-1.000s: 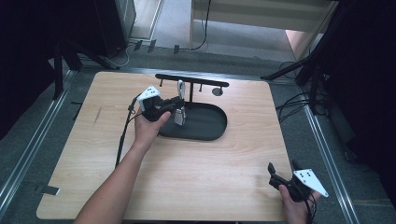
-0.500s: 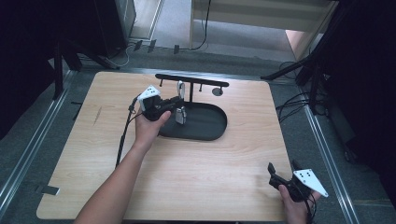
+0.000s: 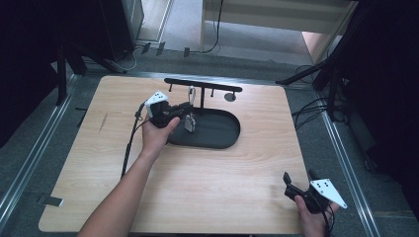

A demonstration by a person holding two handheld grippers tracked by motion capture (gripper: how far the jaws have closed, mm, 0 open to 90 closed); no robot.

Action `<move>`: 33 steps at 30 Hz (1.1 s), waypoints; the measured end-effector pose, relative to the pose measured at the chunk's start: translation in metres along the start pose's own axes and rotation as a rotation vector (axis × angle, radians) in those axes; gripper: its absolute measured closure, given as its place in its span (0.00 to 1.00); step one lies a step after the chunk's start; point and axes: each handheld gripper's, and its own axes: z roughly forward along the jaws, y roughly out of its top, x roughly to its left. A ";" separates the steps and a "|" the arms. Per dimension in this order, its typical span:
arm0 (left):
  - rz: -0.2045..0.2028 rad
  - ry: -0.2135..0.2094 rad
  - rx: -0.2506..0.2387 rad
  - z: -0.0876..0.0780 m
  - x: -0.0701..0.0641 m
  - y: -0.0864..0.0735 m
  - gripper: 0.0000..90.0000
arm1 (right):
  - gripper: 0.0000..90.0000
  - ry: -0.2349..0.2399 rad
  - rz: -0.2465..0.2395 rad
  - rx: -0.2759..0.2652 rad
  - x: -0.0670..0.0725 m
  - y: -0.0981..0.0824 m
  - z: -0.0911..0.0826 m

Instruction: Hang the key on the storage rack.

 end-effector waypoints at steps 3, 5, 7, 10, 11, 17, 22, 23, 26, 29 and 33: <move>-0.004 0.009 -0.005 0.000 -0.001 -0.002 0.82 | 0.11 0.000 0.000 0.000 0.000 0.000 0.000; -0.004 0.026 -0.003 -0.001 0.000 -0.004 0.81 | 0.11 0.000 0.000 0.000 0.000 0.000 0.000; -0.018 0.036 0.004 -0.002 0.001 -0.007 0.81 | 0.11 0.000 -0.001 0.000 0.000 0.000 0.000; -0.026 0.038 0.008 -0.004 0.003 -0.010 0.75 | 0.11 0.000 -0.001 0.000 0.000 0.000 0.000; -0.023 0.041 0.015 -0.007 0.003 -0.012 0.74 | 0.11 0.002 -0.001 0.001 0.000 0.000 0.000; 0.056 0.154 0.015 -0.025 -0.002 -0.012 0.54 | 0.11 0.001 -0.006 0.002 0.001 0.000 0.000; 0.043 0.212 0.040 -0.042 -0.004 -0.014 0.35 | 0.11 -0.001 -0.014 0.003 0.001 0.000 0.001; 0.043 0.212 0.040 -0.042 -0.004 -0.014 0.32 | 0.11 -0.001 -0.014 0.003 0.001 0.000 0.001; 0.032 0.247 0.045 -0.054 -0.003 -0.016 0.28 | 0.11 -0.003 -0.018 0.003 0.001 0.000 0.001; 0.017 0.255 0.044 -0.068 -0.003 -0.016 0.19 | 0.11 -0.005 -0.021 0.004 0.002 0.000 0.001; 0.038 0.257 0.042 -0.087 -0.006 -0.015 0.15 | 0.11 -0.005 -0.019 0.006 0.002 0.000 0.001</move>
